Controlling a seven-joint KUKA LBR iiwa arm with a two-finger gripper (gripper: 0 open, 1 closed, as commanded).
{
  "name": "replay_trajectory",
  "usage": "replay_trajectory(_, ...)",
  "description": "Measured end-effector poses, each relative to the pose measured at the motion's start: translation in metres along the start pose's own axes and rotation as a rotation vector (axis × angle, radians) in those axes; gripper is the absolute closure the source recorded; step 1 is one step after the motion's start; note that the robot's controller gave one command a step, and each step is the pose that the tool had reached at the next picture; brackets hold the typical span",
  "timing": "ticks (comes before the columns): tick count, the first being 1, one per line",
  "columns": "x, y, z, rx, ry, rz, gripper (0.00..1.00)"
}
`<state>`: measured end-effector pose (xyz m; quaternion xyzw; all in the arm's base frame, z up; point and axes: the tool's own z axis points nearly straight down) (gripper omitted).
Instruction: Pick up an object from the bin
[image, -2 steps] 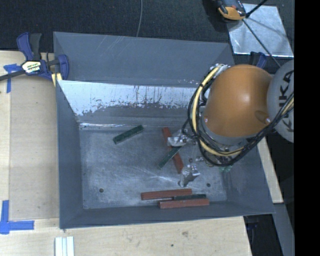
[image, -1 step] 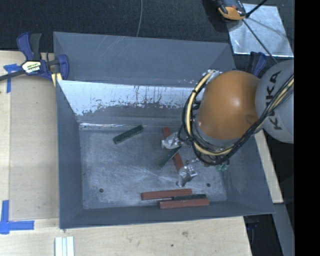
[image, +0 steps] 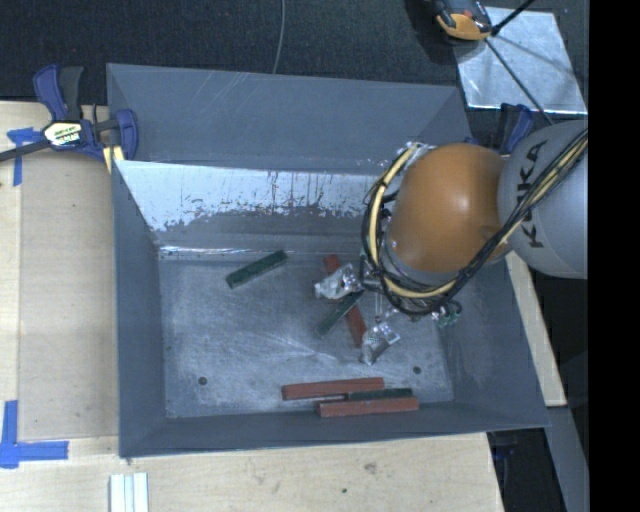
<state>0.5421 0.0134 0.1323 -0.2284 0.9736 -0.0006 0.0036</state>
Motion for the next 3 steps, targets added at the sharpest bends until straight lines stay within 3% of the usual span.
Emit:
replay_trajectory(1,-0.015,-0.041,0.054,-0.011,0.026,-0.099,1.00)
replay_trajectory(2,-0.015,-0.041,0.054,-0.011,0.027,-0.099,1.00)
replay_trajectory(3,-0.029,-0.037,-0.083,-0.002,0.002,-0.147,1.00)
